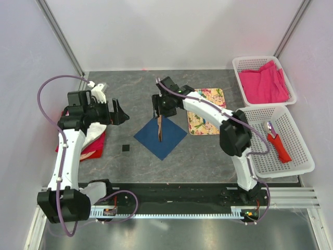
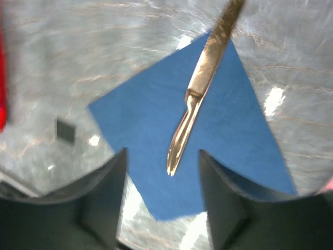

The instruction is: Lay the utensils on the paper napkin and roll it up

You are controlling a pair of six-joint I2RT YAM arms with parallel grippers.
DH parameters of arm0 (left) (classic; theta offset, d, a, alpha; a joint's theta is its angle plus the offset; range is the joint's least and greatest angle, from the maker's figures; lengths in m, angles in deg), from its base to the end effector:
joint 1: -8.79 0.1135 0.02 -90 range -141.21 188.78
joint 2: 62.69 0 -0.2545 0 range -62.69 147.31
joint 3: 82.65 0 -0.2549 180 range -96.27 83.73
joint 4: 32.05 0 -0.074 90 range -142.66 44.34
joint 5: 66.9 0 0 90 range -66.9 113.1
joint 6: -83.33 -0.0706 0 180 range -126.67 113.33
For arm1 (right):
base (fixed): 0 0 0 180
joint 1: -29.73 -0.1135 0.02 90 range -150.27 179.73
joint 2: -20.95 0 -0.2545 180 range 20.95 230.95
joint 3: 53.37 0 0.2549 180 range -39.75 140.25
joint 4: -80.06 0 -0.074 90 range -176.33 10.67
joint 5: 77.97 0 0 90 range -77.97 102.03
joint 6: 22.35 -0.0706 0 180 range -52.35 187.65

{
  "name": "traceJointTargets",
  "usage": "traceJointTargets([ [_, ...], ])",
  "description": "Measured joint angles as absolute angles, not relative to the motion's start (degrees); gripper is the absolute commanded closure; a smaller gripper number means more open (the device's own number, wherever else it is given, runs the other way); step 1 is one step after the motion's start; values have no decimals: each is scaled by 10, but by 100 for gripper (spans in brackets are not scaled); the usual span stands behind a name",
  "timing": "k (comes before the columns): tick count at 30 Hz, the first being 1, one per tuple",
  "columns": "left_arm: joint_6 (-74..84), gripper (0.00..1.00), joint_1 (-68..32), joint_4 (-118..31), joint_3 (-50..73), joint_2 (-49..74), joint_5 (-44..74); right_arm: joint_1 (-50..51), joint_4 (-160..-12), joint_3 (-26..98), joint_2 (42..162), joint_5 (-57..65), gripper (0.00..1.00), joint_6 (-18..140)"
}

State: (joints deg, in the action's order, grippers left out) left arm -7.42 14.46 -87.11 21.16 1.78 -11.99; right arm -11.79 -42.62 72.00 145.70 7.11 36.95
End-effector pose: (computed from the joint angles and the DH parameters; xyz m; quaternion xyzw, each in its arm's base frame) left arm 0.2585 -0.0151 0.3045 0.0817 0.8798 -0.2552 0.3925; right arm 0.3697 0.3354 0.2047 -0.1025 0.9518 0.2019 0.2070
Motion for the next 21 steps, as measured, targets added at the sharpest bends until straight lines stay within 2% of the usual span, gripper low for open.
traceJointTargets([
  [7,-77,0,145,-836,204,-42,-117,-67,-458,594,1300,72,35,482],
  [9,-77,0,145,-815,204,-58,-116,-27,-460,579,1284,83,44,504],
  [12,-77,0,144,-788,204,-72,-116,40,-462,568,1286,107,50,534],
  [16,-77,0,145,-773,204,-58,-118,105,-458,571,1324,137,64,566],
  [21,-71,0,145,-770,204,-46,-118,120,-451,610,1406,156,69,591],
])
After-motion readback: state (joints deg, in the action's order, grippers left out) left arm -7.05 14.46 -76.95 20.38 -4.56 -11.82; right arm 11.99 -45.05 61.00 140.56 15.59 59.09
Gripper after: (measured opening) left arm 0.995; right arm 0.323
